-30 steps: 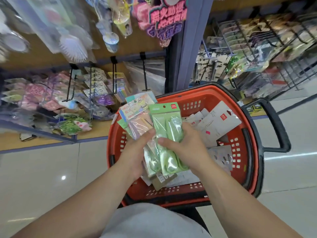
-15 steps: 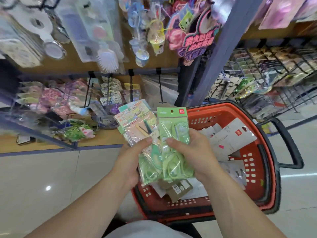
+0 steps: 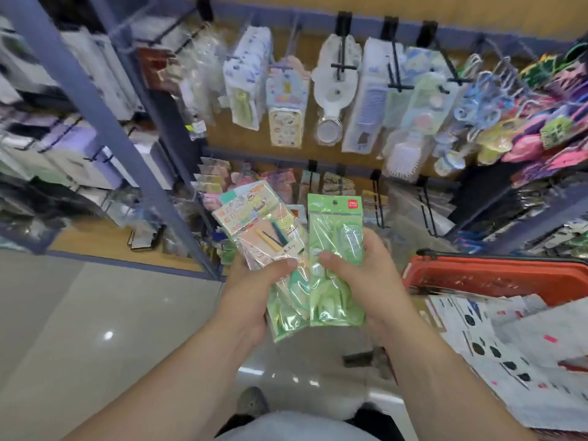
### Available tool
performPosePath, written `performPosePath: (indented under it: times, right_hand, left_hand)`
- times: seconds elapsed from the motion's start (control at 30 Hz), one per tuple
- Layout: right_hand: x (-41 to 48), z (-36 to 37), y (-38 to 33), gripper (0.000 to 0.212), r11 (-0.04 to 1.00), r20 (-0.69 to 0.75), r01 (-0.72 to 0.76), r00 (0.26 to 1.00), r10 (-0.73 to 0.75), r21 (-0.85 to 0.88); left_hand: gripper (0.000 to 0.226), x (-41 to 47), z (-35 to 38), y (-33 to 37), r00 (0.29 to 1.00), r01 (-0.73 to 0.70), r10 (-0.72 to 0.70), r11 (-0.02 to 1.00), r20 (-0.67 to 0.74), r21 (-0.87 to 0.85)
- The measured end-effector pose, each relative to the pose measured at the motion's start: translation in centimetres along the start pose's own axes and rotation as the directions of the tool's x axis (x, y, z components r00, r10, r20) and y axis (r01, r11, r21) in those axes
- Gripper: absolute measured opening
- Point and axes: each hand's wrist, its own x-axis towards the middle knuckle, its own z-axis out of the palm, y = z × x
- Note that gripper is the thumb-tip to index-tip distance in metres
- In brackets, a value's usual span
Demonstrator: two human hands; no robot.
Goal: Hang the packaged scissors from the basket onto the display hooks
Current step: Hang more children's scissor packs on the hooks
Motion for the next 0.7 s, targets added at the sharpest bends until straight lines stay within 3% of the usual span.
performPosePath:
  times: [0.13, 0.27, 0.5, 0.7]
  right_hand:
    - [0.9, 7.0, -3.4, 0.051, 0.993, 0.022, 0.111, 0.994, -0.111, -0.04]
    - [2.6, 11.9, -6.2, 0.044, 0.985, 0.09, 0.171, 0.981, -0.169, -0.009]
    - [7.2, 16.4, -10.6, 0.04, 0.981, 0.334, 0.067, 0.934, -0.126, 0.18]
    - [14.6, 16.7, -15.1, 0.054, 0.969, 0.422, 0.09, 0.888, -0.183, 0.23]
  left_hand:
    - [0.045, 0.0, -3.8, 5.0, 0.986, -0.154, 0.151, 0.987, -0.076, -0.039]
    - [0.057, 0.6, -6.5, 9.3, 0.964, -0.26, 0.255, 0.964, -0.082, -0.063]
    - [0.047, 3.6, -8.6, 15.0, 0.93, -0.349, 0.338, 0.935, -0.147, -0.062]
    - [0.08, 7.9, -8.3, 20.9, 0.87, -0.47, 0.468, 0.882, -0.155, 0.024]
